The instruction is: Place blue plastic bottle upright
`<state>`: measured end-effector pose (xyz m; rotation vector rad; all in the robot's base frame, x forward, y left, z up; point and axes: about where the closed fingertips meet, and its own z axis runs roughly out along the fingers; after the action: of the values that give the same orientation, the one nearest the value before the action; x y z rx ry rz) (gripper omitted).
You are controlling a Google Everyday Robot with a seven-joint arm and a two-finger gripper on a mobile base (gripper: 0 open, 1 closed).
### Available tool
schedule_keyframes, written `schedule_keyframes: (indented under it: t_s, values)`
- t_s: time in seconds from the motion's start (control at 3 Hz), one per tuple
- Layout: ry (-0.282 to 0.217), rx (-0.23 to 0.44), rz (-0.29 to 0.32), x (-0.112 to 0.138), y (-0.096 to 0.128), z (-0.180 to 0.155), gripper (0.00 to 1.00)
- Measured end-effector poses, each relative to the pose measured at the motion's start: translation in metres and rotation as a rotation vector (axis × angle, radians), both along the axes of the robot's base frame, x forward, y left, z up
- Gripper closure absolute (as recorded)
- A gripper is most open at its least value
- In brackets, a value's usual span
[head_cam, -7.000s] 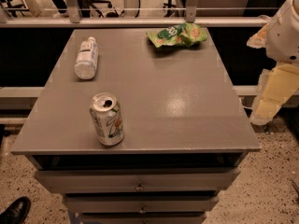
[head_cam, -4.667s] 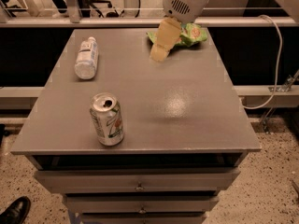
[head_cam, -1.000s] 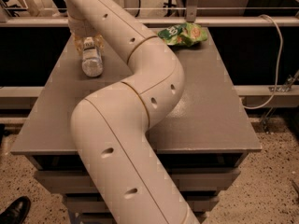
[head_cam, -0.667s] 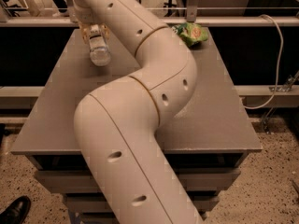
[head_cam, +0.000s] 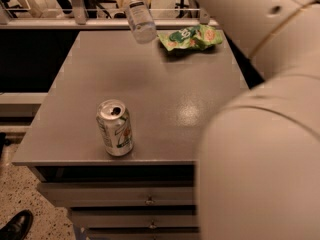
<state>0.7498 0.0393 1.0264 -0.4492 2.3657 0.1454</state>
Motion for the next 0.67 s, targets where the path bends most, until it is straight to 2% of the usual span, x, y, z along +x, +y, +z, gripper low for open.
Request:
schedule_keyframes:
  t_s: [0.33, 0.67]
  values:
    - [-0.098, 0.070, 0.150, -0.051, -0.007, 0.023, 1.00]
    - [-0.101, 0.149, 0.339, -0.094, 0.021, -0.022, 1.00]
